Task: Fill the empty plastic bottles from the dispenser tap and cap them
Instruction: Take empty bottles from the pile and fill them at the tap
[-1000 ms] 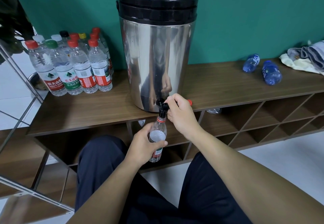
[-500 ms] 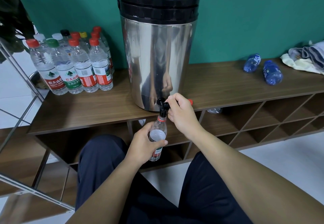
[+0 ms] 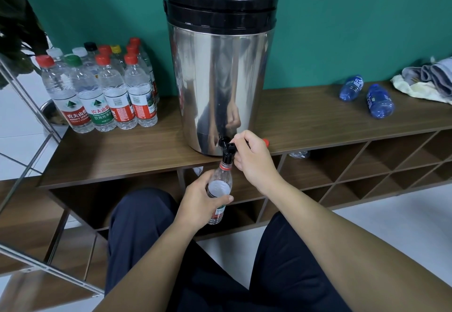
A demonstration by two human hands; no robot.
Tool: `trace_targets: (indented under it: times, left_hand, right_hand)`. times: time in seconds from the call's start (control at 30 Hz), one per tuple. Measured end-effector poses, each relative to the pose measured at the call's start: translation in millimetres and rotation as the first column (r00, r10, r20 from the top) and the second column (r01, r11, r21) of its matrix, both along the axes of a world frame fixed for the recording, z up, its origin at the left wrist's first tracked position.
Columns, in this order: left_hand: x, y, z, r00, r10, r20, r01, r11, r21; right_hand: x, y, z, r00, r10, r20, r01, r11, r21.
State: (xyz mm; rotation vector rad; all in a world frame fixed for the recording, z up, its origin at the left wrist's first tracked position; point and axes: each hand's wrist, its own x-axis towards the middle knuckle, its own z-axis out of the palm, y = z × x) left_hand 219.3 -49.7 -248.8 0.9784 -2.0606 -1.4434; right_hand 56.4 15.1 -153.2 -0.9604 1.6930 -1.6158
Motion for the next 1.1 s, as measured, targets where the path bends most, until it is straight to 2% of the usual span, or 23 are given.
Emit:
trace_targets:
  times: [1.1]
  left_hand:
    - [0.9, -0.1, -1.1, 0.999, -0.003, -0.031, 0.003, 1.0, -0.013]
  right_hand:
    - [2.5, 1.6, 3.0, 1.0, 0.008, 0.019, -0.007, 1.0, -0.008]
